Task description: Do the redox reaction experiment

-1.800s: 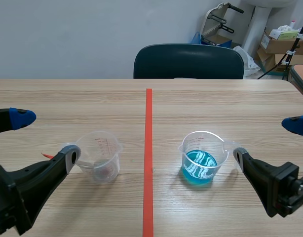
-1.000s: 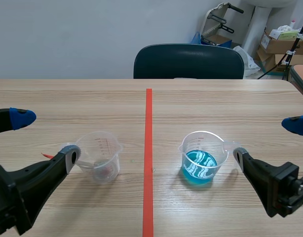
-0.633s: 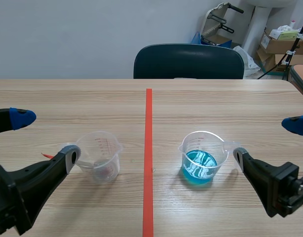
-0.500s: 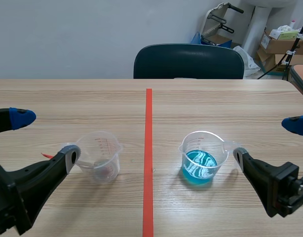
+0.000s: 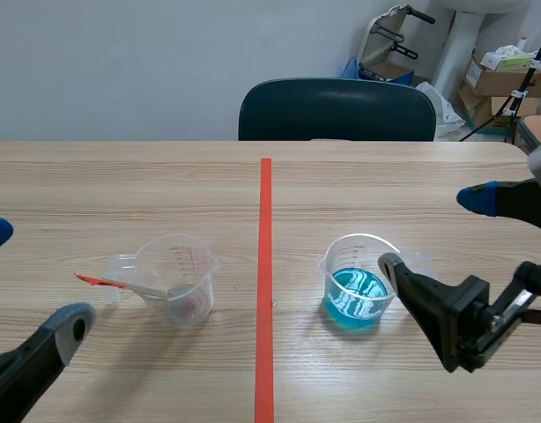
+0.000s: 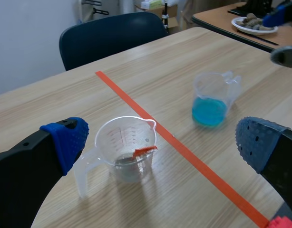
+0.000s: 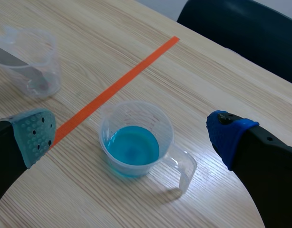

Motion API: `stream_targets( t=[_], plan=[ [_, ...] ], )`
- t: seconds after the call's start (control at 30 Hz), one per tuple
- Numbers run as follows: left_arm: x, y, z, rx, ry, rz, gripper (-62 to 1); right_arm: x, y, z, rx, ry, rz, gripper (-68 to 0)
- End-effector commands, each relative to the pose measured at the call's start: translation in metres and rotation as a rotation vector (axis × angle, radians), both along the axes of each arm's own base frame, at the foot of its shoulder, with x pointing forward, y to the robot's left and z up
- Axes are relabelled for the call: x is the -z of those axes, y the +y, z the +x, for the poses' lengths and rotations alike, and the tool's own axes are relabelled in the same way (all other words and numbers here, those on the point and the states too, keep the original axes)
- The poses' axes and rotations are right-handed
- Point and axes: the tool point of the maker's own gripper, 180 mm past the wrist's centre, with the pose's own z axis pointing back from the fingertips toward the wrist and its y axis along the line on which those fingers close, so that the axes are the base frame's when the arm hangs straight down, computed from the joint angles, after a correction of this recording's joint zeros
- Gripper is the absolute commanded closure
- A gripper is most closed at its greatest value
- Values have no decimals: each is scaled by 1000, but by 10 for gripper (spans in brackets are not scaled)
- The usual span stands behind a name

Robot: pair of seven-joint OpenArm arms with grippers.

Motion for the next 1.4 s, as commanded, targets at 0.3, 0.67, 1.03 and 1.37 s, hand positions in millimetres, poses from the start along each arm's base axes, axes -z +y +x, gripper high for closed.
stream_targets(
  t=[0.3,0.67,1.03,1.37],
  plan=[
    [-3,-6,-40,87,-27,31,-623,-21,65,7,-244,-102,-12,-679],
    [4,-14,-67,165,-4,69,-623,-23,138,-12,-478,-117,-8,-679],
    [22,4,-72,114,12,131,-623,-1,191,-24,-604,-115,-23,-679],
    [31,28,-68,-13,67,78,-623,10,228,-10,-613,-122,-1,-679]
  ],
)
